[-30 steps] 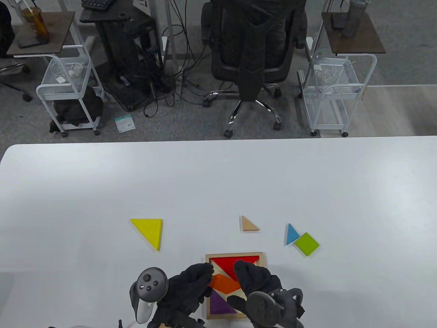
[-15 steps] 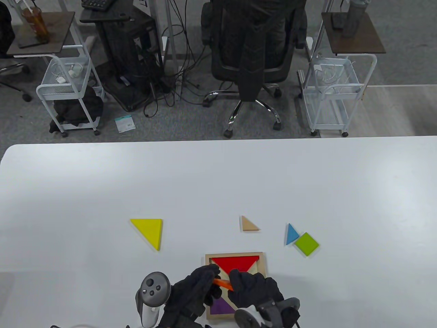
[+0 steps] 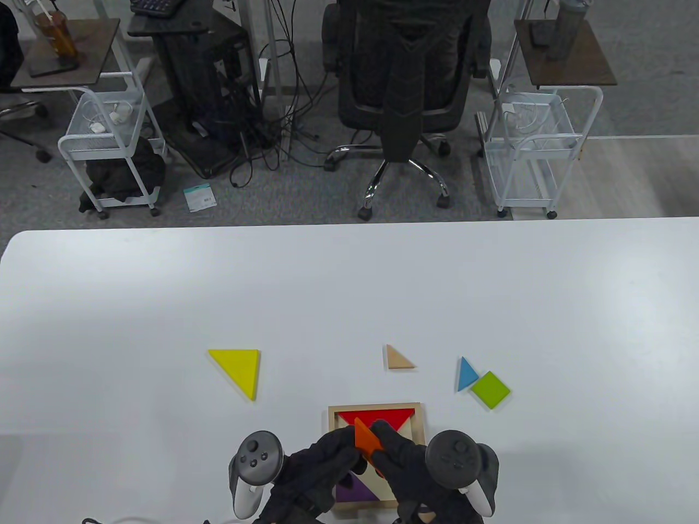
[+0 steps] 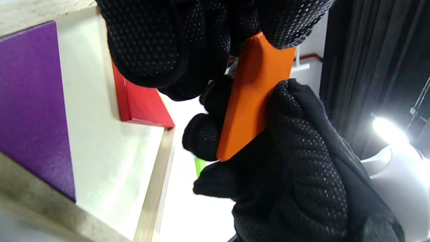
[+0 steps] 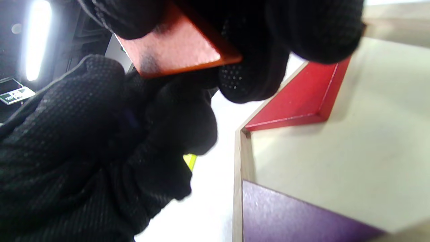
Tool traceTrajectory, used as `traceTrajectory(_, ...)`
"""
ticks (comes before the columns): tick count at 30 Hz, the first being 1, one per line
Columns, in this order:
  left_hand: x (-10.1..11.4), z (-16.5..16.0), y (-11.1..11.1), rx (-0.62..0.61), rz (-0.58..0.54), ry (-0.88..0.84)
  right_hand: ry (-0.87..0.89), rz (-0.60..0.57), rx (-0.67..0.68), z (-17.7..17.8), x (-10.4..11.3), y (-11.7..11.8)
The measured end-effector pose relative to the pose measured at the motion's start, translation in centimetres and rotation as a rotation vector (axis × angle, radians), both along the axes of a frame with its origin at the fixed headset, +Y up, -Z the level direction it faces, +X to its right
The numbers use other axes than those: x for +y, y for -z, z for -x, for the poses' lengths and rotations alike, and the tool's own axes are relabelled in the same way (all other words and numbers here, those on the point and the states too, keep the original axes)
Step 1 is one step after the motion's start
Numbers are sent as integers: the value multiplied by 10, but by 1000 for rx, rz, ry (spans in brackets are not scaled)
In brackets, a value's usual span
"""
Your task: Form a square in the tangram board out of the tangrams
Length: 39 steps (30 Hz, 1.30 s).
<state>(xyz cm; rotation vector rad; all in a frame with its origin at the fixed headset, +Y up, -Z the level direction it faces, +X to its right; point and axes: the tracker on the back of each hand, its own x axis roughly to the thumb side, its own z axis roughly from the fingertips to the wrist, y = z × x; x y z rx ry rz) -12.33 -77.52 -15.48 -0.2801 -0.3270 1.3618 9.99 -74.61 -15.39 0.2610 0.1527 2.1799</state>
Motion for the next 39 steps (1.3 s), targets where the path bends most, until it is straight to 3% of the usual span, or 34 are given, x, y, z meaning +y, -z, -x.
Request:
traceTrajectory(8, 4, 4, 0, 59, -51, 29, -104, -37, 10, 9, -1, -4)
traceTrajectory(10, 5, 5, -2, 127, -64, 65, -176, -103, -37, 10, 4, -9)
traceTrajectory(15, 6, 10, -4, 210, -57, 71, -529, -456, -119, 27, 24, -31)
traceTrajectory(20, 5, 6, -6, 189, -48, 13, -649, -559, -131, 41, 26, -41)
traceTrajectory(25, 5, 3, -4, 110, -88, -39, -509, -460, -102, 31, 27, -34)
traceTrajectory(28, 6, 1, -3, 43, -106, -91, -332, -355, -77, 19, 28, -26)
traceTrajectory(33, 7, 6, -3, 68, -145, -116, 58, -112, 28, 3, 21, -11)
traceTrajectory(39, -1, 6, 5, -45, -32, -248, 262, 63, 134, 6, 6, -4)
